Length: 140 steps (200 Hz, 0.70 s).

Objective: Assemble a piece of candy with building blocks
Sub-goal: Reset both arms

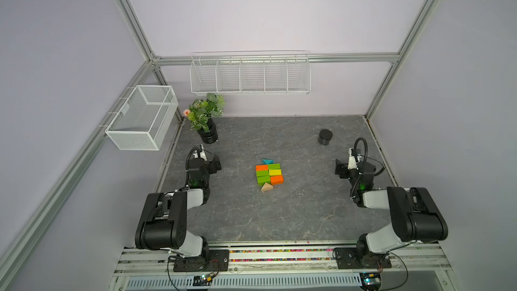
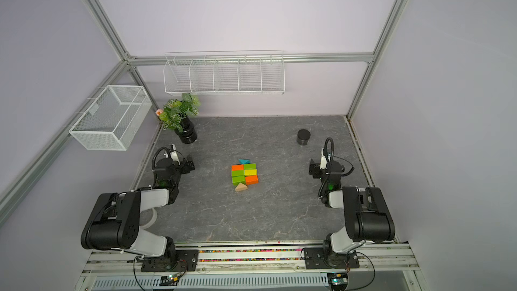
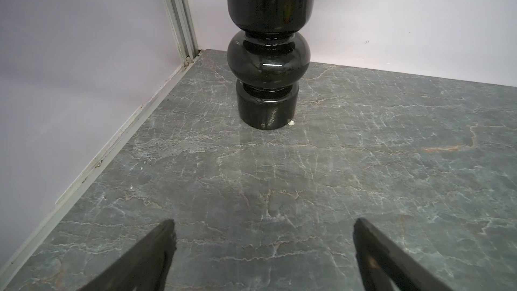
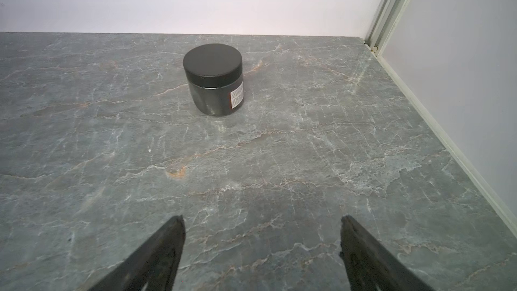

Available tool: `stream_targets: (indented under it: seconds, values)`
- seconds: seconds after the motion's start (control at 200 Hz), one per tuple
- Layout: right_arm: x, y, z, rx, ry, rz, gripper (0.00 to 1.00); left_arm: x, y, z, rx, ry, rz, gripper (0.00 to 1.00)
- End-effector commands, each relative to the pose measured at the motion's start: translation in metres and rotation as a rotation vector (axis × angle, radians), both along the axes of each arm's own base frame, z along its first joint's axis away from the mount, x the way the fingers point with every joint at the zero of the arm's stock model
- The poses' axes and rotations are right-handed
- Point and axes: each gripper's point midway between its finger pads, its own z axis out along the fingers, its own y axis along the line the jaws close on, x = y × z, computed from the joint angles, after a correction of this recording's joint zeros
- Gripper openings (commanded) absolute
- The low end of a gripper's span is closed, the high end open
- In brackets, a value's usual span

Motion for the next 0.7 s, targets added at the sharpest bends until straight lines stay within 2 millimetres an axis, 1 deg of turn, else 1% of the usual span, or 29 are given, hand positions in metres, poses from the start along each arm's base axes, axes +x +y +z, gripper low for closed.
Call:
stream_targets:
  seconds: [0.0,0.315,0.35,0.4,0.42,0.445,0.48,0.5,0.51,0.525,0.55,0.57,0.58,0.6,0.635,0.645,0.655,0.66,0.67,0.695]
  values:
    - [0.002,-0.002,0.007,-0.016,-0.017,-0.017,0.89,0.000,0.002,0.000,0.011,-0.001,-0.003,0.99]
    - [0.002,-0.001,0.007,-0.020,-0.016,-0.017,0.89,-0.001,0.002,0.000,0.013,-0.003,-0.002,0.99]
    - [0.000,0.000,0.007,-0.020,-0.026,-0.010,0.89,-0.003,-0.002,0.001,0.018,-0.016,-0.022,0.99]
    - [-0.011,0.001,0.012,-0.022,-0.079,-0.002,0.89,-0.013,-0.004,0.004,0.024,-0.061,-0.029,0.99]
    - [-0.018,0.000,0.014,-0.022,-0.109,-0.011,0.89,-0.018,-0.003,0.007,0.020,-0.090,-0.025,0.99]
    - [-0.026,-0.004,0.018,-0.018,-0.152,-0.037,0.89,-0.027,0.000,0.010,0.017,-0.128,-0.005,0.99]
    - [-0.037,-0.016,0.024,-0.012,-0.214,-0.109,0.89,-0.038,0.006,0.015,0.009,-0.182,0.032,0.99]
    - [-0.043,-0.022,0.023,-0.001,-0.231,-0.153,0.89,-0.039,0.009,0.020,0.003,-0.213,0.051,0.99]
    - [-0.044,-0.024,0.024,0.008,-0.243,-0.160,0.89,-0.045,0.011,0.012,0.003,-0.198,0.058,0.99]
    - [-0.043,-0.026,0.024,0.018,-0.249,-0.162,0.89,-0.047,0.012,0.010,0.002,-0.196,0.065,0.99]
    - [-0.037,-0.029,0.026,0.021,-0.247,-0.168,0.89,-0.045,0.013,0.010,0.006,-0.203,0.071,0.99]
    - [-0.034,-0.032,0.023,0.020,-0.226,-0.184,0.89,-0.042,0.012,0.007,0.014,-0.189,0.063,0.99]
    - [-0.032,-0.033,0.023,0.021,-0.219,-0.191,0.89,-0.034,0.011,0.013,0.016,-0.200,0.057,0.99]
    - [-0.030,-0.034,0.020,0.019,-0.193,-0.199,0.89,-0.026,0.007,0.013,0.020,-0.187,0.038,0.99]
    - [-0.024,-0.030,0.019,0.020,-0.146,-0.178,0.89,-0.011,-0.003,0.011,0.032,-0.139,-0.021,0.99]
    - [-0.021,-0.029,0.021,0.020,-0.143,-0.170,0.89,-0.006,-0.005,0.008,0.037,-0.113,-0.036,0.99]
    - [-0.019,-0.028,0.018,0.018,-0.118,-0.163,0.89,-0.003,-0.008,0.006,0.044,-0.083,-0.058,0.99]
    - [-0.018,-0.027,0.016,0.017,-0.109,-0.159,0.89,-0.001,-0.010,0.008,0.045,-0.083,-0.070,0.99]
    - [-0.015,-0.026,0.015,0.014,-0.097,-0.153,0.89,0.002,-0.011,0.006,0.029,-0.060,-0.072,0.99]
    - [-0.007,-0.020,0.013,0.004,-0.077,-0.111,0.89,-0.002,-0.006,0.000,0.019,0.007,-0.038,0.99]
